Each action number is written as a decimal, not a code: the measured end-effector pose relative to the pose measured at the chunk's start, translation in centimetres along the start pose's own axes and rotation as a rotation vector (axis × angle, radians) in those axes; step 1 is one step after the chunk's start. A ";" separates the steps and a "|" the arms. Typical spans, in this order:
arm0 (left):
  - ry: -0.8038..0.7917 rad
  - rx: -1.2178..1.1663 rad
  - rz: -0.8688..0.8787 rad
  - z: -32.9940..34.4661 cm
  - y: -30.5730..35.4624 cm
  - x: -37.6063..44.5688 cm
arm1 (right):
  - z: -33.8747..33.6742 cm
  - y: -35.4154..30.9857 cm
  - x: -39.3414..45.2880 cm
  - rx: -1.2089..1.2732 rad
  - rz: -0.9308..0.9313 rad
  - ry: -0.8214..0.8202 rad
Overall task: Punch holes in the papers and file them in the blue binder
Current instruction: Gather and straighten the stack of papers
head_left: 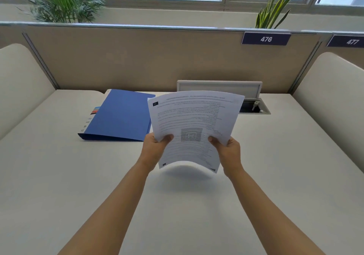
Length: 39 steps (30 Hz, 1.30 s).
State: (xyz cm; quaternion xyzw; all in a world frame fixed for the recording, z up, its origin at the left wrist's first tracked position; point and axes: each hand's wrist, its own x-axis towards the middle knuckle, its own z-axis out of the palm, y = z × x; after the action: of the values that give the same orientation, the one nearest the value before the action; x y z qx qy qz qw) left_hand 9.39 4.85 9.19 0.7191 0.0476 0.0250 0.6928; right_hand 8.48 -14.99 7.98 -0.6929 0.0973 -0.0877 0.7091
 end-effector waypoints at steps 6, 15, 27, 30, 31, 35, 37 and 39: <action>-0.019 0.112 -0.072 -0.1 -0.6 0.1 | -0.2 1.8 -0.2 -0.086 0.110 0.010; -0.225 1.017 0.119 0.9 5.9 2.9 | 1.3 -3.1 -0.1 -0.592 -0.567 0.374; -0.395 1.723 0.387 6.4 7.5 0.8 | 3.1 -5.8 -0.3 -1.388 -0.403 -0.131; -0.133 1.619 0.732 5.6 5.7 0.8 | 1.8 -5.4 -0.4 -1.354 -0.308 -0.122; 0.040 1.547 0.835 5.1 4.9 1.0 | 0.9 -5.2 -0.2 -1.317 -0.238 -0.109; 0.346 0.941 0.418 2.9 2.9 1.3 | -3.3 -4.1 0.8 -0.836 0.078 -0.015; 0.198 0.504 -0.071 2.5 1.9 1.2 | -4.8 -3.2 0.9 -0.552 0.184 0.031; 0.011 0.137 -0.427 2.5 0.2 1.3 | -5.5 -2.4 0.6 -0.273 0.309 0.055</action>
State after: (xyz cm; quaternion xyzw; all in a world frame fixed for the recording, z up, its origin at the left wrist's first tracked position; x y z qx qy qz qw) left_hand 10.94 2.46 9.25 0.7380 0.2040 -0.1215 0.6317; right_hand 7.70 -20.53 10.23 -0.7568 0.2328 0.0174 0.6105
